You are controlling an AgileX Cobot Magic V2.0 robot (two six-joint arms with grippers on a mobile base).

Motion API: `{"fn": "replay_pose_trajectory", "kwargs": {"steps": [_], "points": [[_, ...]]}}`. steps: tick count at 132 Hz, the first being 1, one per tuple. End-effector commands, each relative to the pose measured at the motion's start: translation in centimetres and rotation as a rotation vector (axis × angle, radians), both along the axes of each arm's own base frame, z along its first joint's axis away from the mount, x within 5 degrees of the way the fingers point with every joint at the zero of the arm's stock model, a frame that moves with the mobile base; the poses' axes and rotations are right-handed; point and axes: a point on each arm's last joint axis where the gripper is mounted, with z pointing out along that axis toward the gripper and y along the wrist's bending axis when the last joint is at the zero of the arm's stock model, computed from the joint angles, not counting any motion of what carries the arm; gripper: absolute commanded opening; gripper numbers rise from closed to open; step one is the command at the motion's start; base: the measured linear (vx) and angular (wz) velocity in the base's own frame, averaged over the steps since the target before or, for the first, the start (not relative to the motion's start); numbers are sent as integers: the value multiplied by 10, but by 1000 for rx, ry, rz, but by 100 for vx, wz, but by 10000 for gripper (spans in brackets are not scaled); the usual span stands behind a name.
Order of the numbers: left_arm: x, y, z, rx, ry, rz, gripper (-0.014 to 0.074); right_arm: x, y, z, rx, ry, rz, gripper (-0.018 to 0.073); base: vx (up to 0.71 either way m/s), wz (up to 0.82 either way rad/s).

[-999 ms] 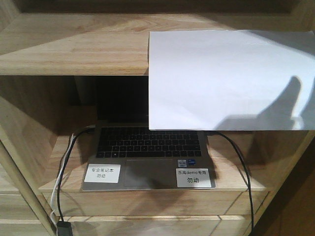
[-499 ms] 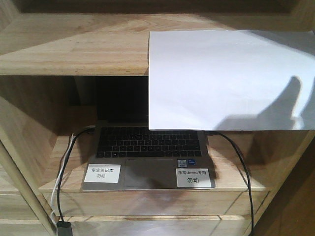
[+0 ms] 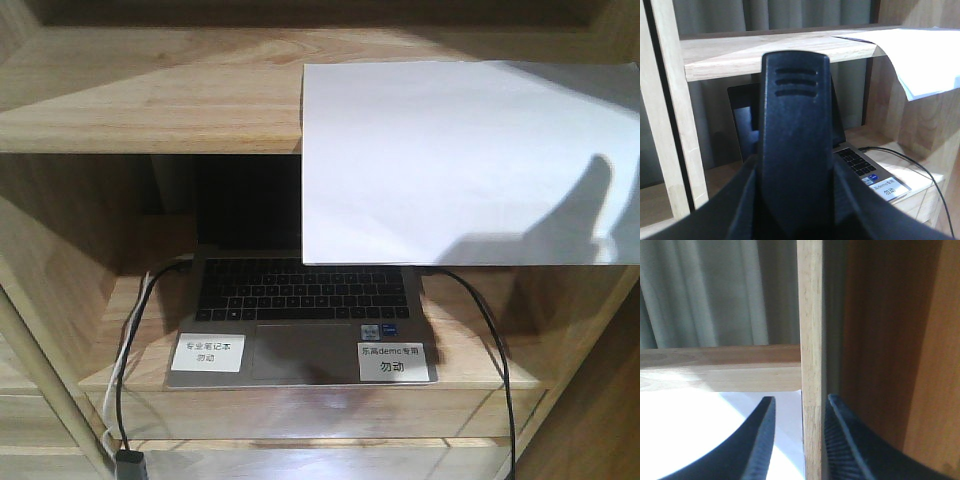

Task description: Grab stapler and paper to desk for stapling

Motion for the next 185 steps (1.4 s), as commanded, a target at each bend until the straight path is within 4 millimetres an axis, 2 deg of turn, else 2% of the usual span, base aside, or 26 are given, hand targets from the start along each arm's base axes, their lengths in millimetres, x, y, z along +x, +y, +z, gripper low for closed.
{"fn": "replay_pose_trajectory", "kwargs": {"steps": [1, 34, 52, 66, 74, 100, 125, 137, 149, 150, 153, 164, 185], "points": [[-1, 0, 18, -59, -116, -13, -6, 0, 0, 12, -14, -85, 0, 232, 0, 0], [-1, 0, 18, -59, -116, -13, -6, 0, 0, 12, -13, -83, 0, 235, 0, 0], [-1, 0, 18, -59, -116, -13, -6, 0, 0, 12, -14, -83, 0, 267, 0, 0], [-1, 0, 18, -59, -116, -13, -6, 0, 0, 12, -15, -83, -1, 338, 0, 0], [-1, 0, 18, -59, -116, -13, -6, 0, 0, 12, -15, -83, -1, 415, 0, 0], [-1, 0, 18, -59, -116, -13, -6, 0, -1, 13, -35, -94, -12, 732, 0, 0], [-1, 0, 18, -59, -116, -13, -6, 0, -1, 13, -14, -95, -13, 717, 0, 0], [-1, 0, 18, -59, -116, -13, -6, 0, -1, 15, 100, -122, -16, 713, 0, 0], [-1, 0, 18, -59, -116, -13, -6, 0, -1, 19, 291, -175, -14, 706, 0, 0], [-1, 0, 18, -59, -116, -13, -6, 0, -1, 21, 358, -196, -11, 704, 0, 0], [-1, 0, 18, -59, -116, -13, -6, 0, -1, 21, 375, -201, -10, 704, 0, 0], [-1, 0, 18, -59, -116, -13, -6, -1, -1, 29, 628, -289, 14, 694, 0, 0], [-1, 0, 18, -59, -116, -13, -6, -2, -2, 37, 923, -432, 90, 675, 0, 0]]}}
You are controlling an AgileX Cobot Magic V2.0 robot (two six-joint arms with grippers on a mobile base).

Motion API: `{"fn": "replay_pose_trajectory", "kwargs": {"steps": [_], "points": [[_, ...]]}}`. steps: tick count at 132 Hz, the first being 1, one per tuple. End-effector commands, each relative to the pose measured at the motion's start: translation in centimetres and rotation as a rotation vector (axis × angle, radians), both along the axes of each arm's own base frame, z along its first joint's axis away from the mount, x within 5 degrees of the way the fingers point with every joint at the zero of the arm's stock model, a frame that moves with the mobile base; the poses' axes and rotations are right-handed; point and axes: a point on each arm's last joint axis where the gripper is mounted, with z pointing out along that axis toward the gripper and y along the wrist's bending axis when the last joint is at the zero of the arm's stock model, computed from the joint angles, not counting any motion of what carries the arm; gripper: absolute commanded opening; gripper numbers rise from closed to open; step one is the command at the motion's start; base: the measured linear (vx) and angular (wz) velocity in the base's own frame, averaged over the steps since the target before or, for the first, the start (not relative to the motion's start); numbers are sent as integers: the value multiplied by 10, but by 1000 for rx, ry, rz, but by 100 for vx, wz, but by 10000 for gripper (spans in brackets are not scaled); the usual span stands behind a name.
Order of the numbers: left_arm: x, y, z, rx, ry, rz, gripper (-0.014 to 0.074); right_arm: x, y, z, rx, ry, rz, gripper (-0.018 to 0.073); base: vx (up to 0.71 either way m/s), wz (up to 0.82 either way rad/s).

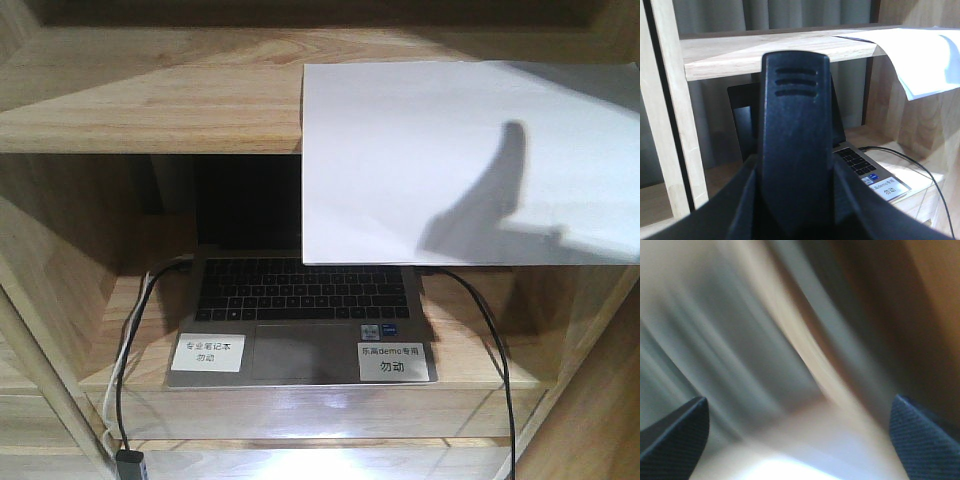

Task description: Grab stapler and paper to desk for stapling

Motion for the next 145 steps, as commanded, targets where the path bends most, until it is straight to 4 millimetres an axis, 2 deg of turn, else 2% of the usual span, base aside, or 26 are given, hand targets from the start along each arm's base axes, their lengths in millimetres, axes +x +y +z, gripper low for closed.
{"fn": "replay_pose_trajectory", "kwargs": {"steps": [1, 14, 25, 45, 74, 101, 120, 145], "points": [[-1, 0, 19, -59, -117, -13, -6, -2, 0, 17, 175, -214, 48, 673, 0, 0], [-1, 0, 19, -59, -117, -13, -6, -1, 4, 13, 336, -344, 149, 662, 0, 0], [-1, 0, 19, -59, -117, -13, -6, 5, 8, 3, 457, -441, 265, 654, 0, 0], [-1, 0, 19, -59, -117, -13, -6, 13, 14, -22, 522, -497, 387, 650, 0, 0], [-1, 0, 19, -59, -116, -13, -6, 9, 15, -70, 557, -450, 408, 641, 0, 0], [-1, 0, 19, -59, -116, -13, -6, -8, 17, -114, 578, -399, 412, 629, 0, 0], [-1, 0, 19, -59, -116, -13, -6, -22, 23, -145, 603, -356, 478, 620, 0, 0], [-1, 0, 19, -59, -116, -13, -6, -28, 31, -183, 659, -256, 586, 610, 0, 0]]}}
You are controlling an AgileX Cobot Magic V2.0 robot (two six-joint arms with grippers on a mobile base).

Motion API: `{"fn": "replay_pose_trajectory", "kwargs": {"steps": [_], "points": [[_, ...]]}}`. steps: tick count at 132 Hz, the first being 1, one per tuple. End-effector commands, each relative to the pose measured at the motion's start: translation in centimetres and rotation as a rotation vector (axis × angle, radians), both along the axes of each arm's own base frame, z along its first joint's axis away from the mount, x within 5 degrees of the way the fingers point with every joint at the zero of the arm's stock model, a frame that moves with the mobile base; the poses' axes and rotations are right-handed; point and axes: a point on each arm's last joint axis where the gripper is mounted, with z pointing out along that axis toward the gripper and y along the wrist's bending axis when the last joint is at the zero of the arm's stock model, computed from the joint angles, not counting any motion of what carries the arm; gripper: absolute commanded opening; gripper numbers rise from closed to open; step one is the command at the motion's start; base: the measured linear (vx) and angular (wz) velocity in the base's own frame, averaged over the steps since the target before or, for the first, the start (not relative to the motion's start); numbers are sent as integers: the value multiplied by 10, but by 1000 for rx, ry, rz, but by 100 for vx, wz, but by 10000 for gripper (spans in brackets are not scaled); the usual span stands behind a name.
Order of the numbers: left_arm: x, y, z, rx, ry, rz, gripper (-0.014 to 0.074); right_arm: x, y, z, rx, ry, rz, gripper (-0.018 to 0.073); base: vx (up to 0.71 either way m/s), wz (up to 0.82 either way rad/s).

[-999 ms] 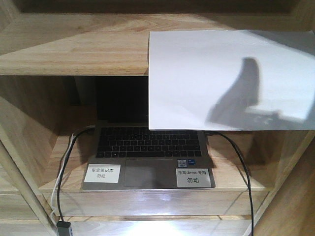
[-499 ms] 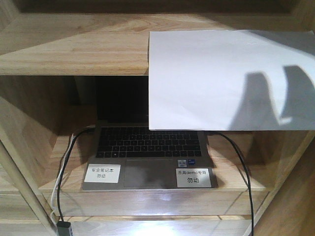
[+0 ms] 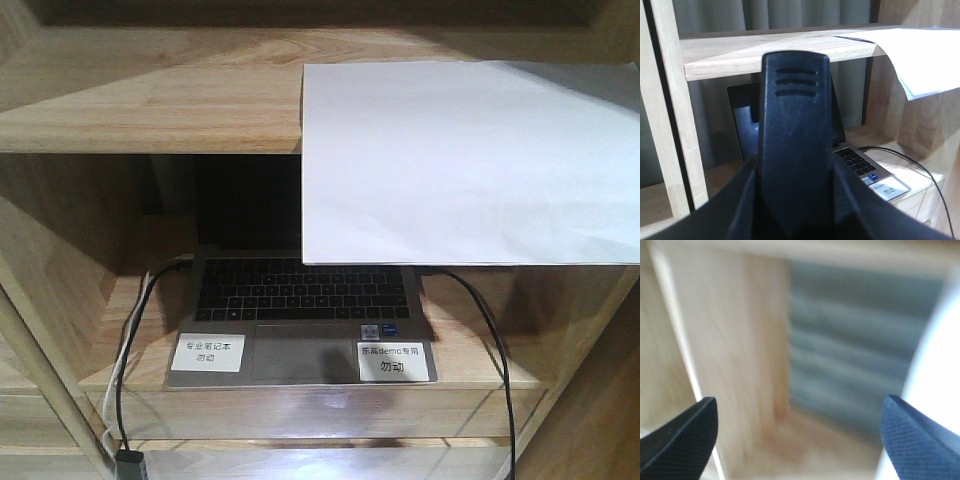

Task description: Grab stapler and paper to desk for stapling

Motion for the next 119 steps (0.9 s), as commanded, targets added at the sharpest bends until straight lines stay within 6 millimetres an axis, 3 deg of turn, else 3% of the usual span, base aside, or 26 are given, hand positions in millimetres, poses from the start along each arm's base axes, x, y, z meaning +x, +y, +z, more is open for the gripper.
{"fn": "replay_pose_trajectory", "kwargs": {"steps": [1, 25, 58, 102, 119], "points": [[-1, 0, 19, -58, -116, -13, -6, -5, 4, -4, 28, -42, 77, 610, 0, 0], [-1, 0, 19, -58, -116, -13, -6, -3, 10, -35, 32, 51, 163, 593, 0, 0], [-1, 0, 19, -58, -116, -13, -6, -1, 9, -71, 53, 147, 157, 592, 0, 0], [-1, 0, 19, -58, -115, -12, -6, 3, 12, -63, -102, -44, 92, 562, 0, 0], [-1, 0, 19, -58, -115, -12, -6, 10, 14, -63, -101, -40, 88, 562, 0, 0]]}}
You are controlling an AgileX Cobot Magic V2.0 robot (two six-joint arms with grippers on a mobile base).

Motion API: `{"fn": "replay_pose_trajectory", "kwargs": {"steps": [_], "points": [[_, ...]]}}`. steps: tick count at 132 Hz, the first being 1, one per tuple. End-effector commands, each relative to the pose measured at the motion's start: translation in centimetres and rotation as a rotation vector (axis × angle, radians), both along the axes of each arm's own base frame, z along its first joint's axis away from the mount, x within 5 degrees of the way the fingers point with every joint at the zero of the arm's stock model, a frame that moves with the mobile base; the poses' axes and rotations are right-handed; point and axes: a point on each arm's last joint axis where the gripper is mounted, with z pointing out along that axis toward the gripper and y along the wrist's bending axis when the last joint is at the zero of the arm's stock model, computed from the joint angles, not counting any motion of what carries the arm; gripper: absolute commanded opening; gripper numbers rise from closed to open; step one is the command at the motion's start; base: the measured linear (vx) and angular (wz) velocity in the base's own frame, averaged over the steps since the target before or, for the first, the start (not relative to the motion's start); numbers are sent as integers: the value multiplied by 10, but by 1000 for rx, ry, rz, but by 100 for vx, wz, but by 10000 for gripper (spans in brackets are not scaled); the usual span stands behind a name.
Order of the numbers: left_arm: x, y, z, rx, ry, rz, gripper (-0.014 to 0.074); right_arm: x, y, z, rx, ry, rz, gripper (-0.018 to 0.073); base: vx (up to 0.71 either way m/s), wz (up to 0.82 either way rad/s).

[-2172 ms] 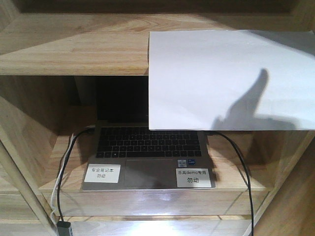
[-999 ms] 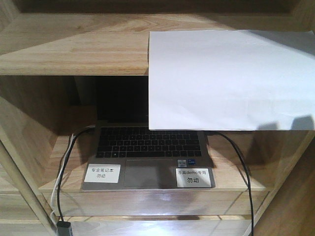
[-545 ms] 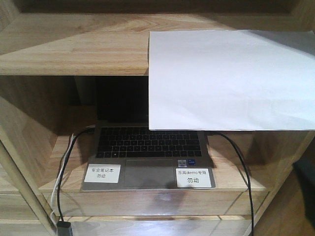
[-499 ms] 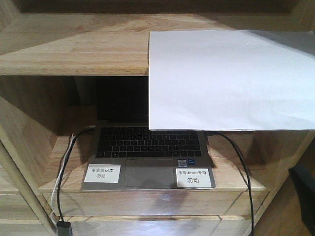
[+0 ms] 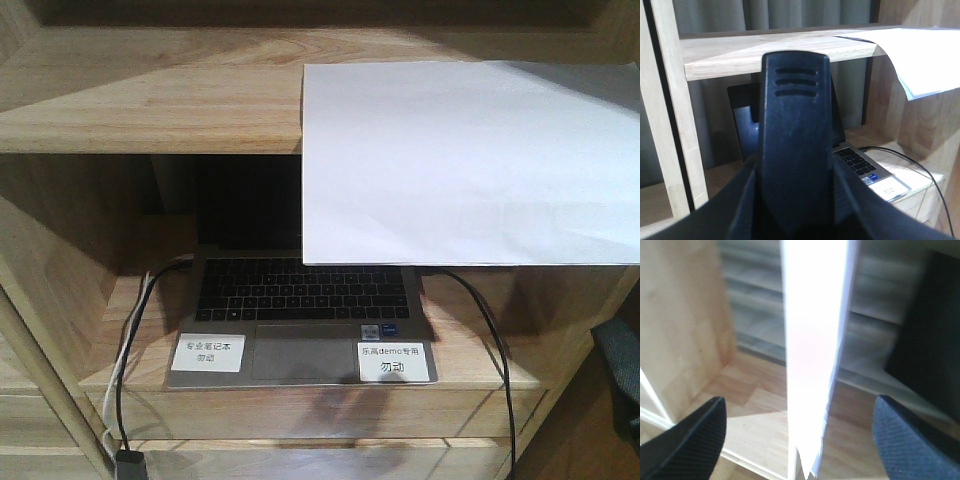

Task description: Grab stapler and paper to desk for stapling

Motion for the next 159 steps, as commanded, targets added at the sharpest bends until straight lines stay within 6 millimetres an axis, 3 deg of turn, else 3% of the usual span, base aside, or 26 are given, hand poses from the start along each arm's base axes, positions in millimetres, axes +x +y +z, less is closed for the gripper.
{"fn": "replay_pose_trajectory", "kwargs": {"steps": [1, 88, 122, 159], "points": [[-1, 0, 19, -57, -116, -12, -6, 4, 2, 14, 23, -92, -2, 562, 0, 0], [-1, 0, 18, -57, -115, -12, -6, 44, 16, 11, 84, -135, 27, 562, 0, 0], [-1, 0, 18, -57, -115, -12, -6, 56, 20, 30, 55, -211, 1, 562, 0, 0], [-1, 0, 18, -57, -115, -12, -6, 82, 29, 49, 60, -242, -1, 562, 0, 0]]}}
